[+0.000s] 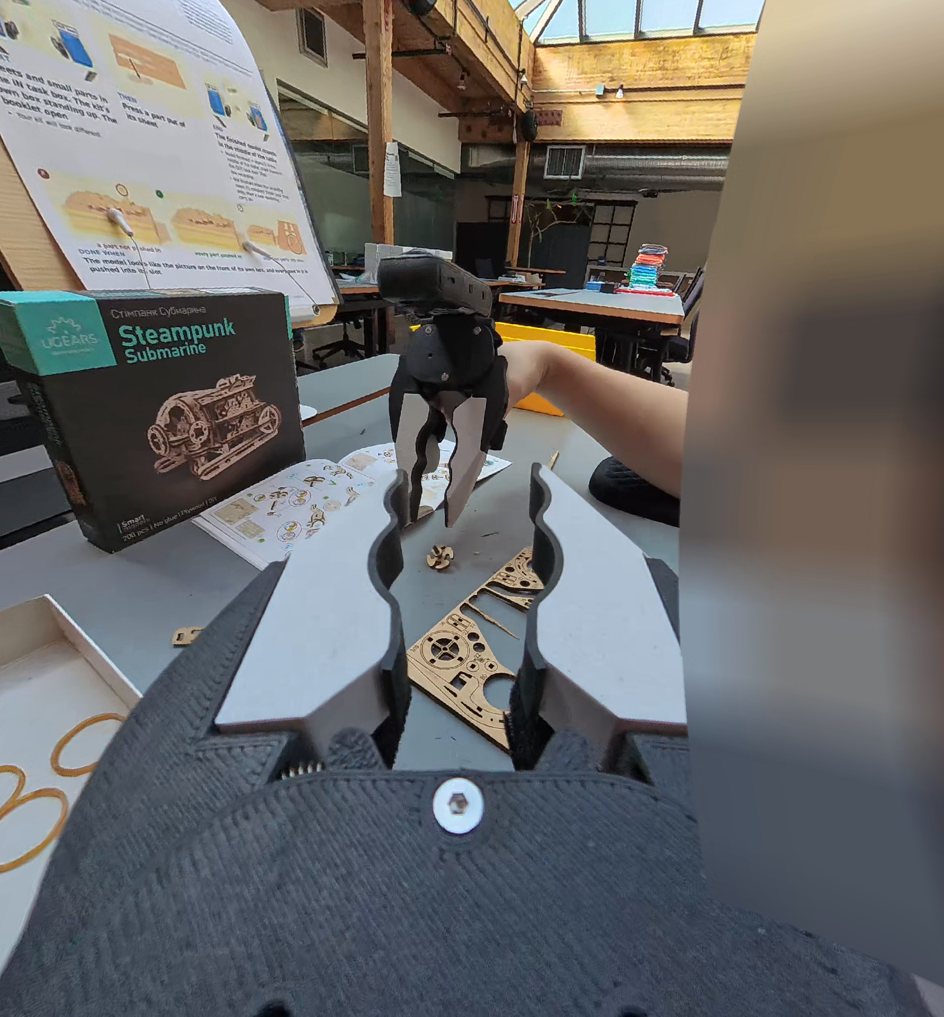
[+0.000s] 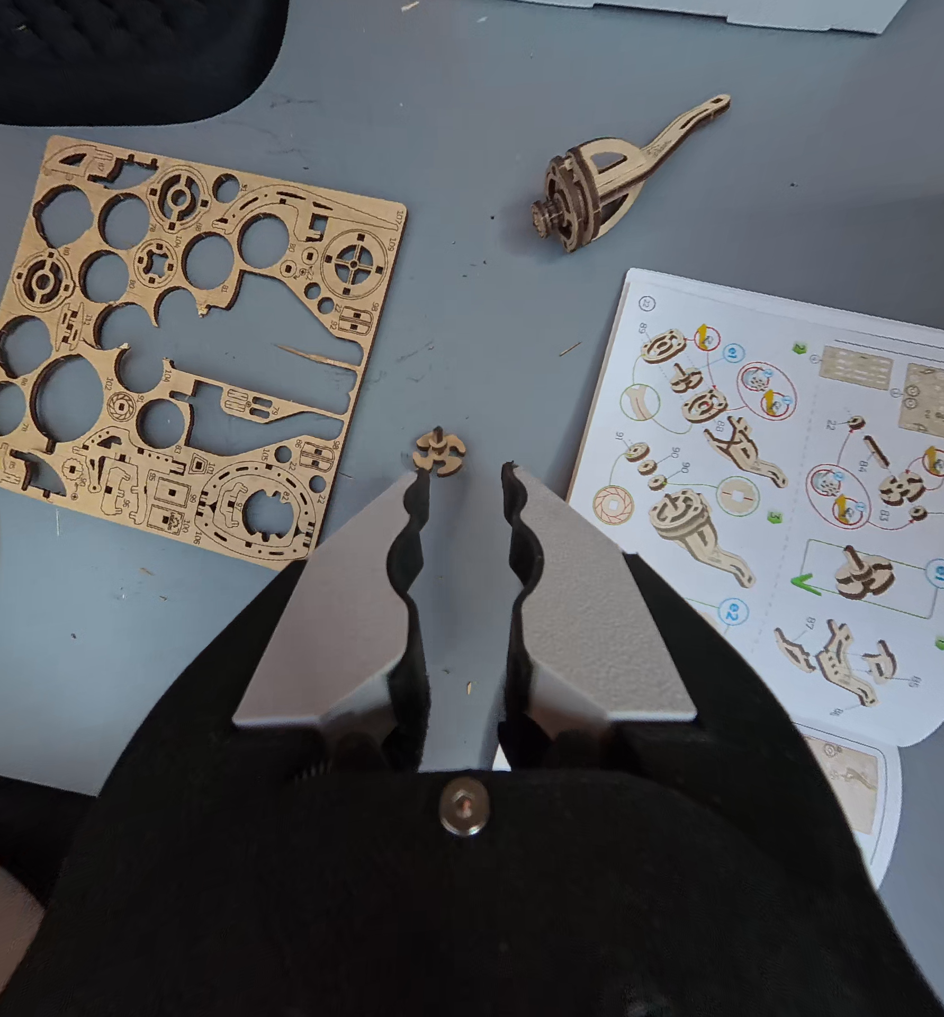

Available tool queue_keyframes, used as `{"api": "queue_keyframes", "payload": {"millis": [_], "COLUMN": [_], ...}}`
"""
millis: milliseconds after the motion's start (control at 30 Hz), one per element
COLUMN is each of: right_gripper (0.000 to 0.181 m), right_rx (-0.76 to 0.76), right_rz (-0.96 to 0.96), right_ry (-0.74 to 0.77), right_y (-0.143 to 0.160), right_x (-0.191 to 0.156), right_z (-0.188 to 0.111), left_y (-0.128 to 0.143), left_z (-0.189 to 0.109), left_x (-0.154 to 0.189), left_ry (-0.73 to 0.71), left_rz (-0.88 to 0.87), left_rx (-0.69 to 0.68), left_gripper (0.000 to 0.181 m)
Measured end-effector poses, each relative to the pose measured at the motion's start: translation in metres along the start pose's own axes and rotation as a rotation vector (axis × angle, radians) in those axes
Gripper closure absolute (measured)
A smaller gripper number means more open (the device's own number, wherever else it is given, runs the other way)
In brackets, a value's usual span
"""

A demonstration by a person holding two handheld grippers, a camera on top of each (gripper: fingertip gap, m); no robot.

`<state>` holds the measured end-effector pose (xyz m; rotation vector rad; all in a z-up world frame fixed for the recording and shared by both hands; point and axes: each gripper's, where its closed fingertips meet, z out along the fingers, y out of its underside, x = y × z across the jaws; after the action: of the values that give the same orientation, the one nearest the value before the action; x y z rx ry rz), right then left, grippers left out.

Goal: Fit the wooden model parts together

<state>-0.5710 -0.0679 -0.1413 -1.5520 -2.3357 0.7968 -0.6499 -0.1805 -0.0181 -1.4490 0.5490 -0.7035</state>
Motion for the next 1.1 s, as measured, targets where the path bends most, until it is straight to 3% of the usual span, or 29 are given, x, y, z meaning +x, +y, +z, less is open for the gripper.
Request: {"api": "queue_keyframes", "payload": {"millis": [233,400,533,967,1100], "right_gripper": [0.152,0.153,0.149,0.136,0.146], "right_rx": [-0.012,-0.071,-0.087,-0.247,-0.218], "right_rz": [-0.016,-0.131,-0.179,-0.298,-0.288], "right_ry": [-0.052,0.066,0.064,0.240,0.215], "right_y": [-0.001,-0.001,-0.002,0.006,0.006], "right_x": [-0.010,-0.011,-0.020,-0.011,-0.010], "right_z": [0.006,0.008,0.016,0.018,0.021], "left_y": [0.006,0.010,0.018,0.011,0.014], "left_z": [0.000,-0.001,0.001,-0.003,-0.005], "left_x": [0.004,0.004,-0.001,0.006,0.000], "left_ry": [0.035,0.001,-0.012,-0.005,-0.025], "left_rz": [-0.038,0.002,-0.006,-0.010,0.010], "left_rx": [-0.001,0.003,-0.010,0.021,0.009], "left_gripper": [0.139,0.141,0.142,0.145,0.144]}}
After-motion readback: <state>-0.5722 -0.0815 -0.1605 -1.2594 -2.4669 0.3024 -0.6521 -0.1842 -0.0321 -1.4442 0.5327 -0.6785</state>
